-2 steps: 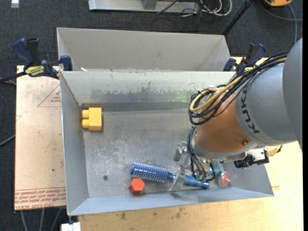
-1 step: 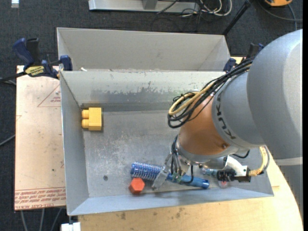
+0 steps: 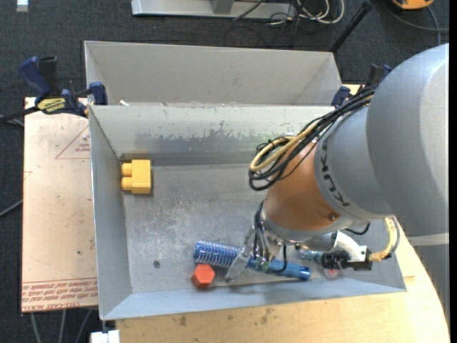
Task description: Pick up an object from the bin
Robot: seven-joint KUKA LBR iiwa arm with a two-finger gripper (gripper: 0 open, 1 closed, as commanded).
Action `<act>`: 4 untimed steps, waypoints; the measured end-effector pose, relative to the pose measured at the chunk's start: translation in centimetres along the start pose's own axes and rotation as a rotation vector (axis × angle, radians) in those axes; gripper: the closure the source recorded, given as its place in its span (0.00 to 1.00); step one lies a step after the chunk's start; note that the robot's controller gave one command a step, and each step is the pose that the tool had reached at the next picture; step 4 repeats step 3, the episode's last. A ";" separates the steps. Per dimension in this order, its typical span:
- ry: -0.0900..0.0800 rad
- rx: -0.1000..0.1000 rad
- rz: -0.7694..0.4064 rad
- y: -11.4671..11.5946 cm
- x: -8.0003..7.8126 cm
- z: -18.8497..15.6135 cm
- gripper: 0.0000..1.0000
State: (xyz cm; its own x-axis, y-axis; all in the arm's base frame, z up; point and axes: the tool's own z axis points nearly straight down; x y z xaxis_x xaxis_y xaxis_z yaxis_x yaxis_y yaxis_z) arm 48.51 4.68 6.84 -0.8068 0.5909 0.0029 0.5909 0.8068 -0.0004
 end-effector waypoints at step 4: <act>-0.004 -0.002 -0.008 0.2 -0.1 -11.5 1.00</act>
Offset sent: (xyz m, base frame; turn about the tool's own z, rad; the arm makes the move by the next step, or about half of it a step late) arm 0.0000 0.0000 0.0000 0.0000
